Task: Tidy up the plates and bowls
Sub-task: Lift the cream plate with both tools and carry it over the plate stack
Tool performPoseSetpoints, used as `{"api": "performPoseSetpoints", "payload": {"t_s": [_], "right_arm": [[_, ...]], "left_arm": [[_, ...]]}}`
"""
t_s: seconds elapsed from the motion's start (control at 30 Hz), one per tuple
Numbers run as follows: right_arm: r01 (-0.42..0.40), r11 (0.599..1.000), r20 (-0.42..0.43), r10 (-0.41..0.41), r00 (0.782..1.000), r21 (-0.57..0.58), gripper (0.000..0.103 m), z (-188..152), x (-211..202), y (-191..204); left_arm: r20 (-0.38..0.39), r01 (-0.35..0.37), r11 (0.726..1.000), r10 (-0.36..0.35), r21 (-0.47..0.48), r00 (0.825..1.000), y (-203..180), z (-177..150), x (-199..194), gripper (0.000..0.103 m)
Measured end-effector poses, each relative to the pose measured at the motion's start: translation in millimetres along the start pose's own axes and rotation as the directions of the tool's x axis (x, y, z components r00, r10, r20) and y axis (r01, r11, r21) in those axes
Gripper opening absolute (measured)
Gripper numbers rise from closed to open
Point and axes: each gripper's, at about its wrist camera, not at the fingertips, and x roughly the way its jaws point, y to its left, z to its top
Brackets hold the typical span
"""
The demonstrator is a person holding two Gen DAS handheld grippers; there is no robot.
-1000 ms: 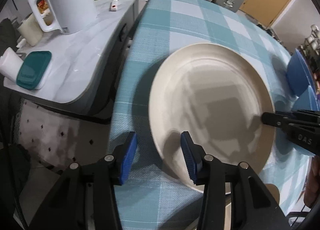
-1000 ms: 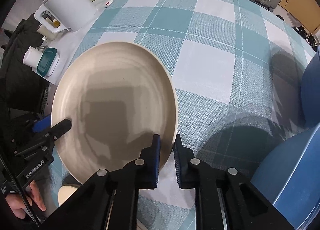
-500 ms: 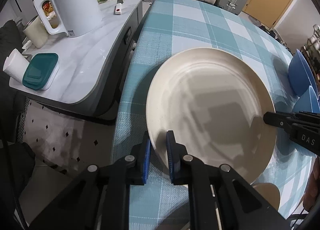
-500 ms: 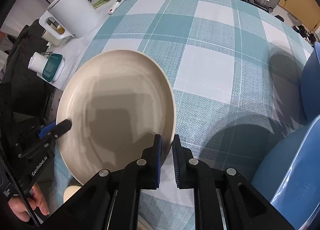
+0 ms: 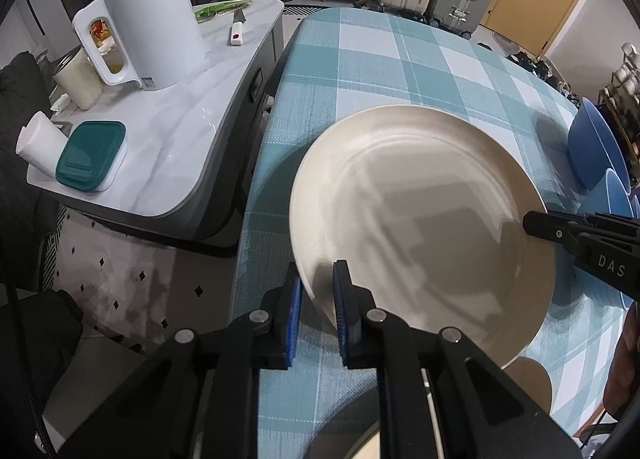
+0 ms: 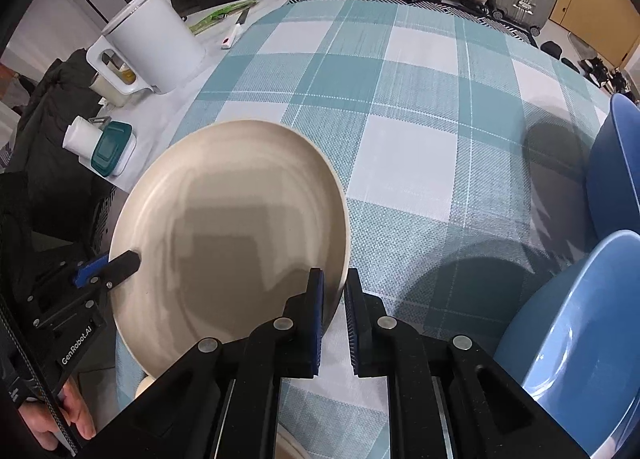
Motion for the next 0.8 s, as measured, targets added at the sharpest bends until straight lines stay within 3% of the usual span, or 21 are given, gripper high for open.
{"api": "performPoseSetpoints", "payload": {"t_s": [0.47,0.8], "right_arm": [[-0.013,1.000,0.058,0.013,0.998,-0.001,0.011,-16,-30,9],[-0.025,1.000,0.121,0.024,0.992,0.007,0.011,-49,-58,13]], "left_arm": [[0.030,-0.021,1.000,0.021,-0.003,0.999,-4,-13,-26,0.014],[0.056,-0.044,0.999,0.043,0.008,0.997,-13,-38,-49,0.015]]}}
